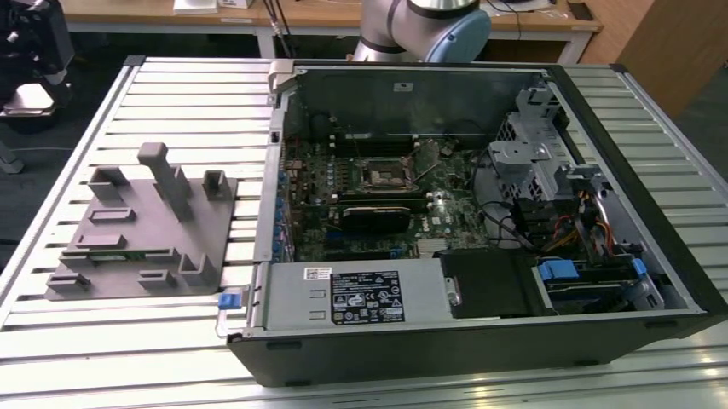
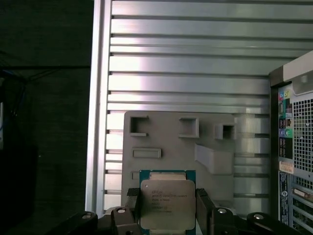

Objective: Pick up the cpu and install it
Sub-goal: 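Pick up the cpu and move it towards the insertion slot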

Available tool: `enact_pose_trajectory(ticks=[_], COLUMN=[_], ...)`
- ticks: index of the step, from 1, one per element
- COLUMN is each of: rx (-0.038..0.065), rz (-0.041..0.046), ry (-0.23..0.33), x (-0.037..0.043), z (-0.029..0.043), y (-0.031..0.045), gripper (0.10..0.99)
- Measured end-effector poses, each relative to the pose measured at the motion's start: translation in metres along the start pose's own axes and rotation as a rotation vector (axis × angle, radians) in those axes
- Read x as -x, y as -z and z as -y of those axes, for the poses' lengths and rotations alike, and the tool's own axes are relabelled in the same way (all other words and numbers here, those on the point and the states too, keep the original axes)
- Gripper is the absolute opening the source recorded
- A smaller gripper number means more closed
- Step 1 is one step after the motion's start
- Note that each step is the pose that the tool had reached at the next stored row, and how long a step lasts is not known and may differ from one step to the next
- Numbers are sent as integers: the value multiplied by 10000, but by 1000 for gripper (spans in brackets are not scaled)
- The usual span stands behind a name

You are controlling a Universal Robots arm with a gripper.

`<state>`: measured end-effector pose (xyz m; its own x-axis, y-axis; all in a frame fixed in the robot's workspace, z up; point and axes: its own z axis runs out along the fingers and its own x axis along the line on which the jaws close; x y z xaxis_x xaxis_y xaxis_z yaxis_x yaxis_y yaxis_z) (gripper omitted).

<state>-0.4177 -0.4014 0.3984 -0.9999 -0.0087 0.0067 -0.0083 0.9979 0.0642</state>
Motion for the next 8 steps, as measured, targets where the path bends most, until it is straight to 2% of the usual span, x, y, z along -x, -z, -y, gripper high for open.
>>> enact_pose_trajectory(ticks=[8], rx=[0], rz=[0], ry=[0], x=[111], z=[1], y=[1], gripper=[541])
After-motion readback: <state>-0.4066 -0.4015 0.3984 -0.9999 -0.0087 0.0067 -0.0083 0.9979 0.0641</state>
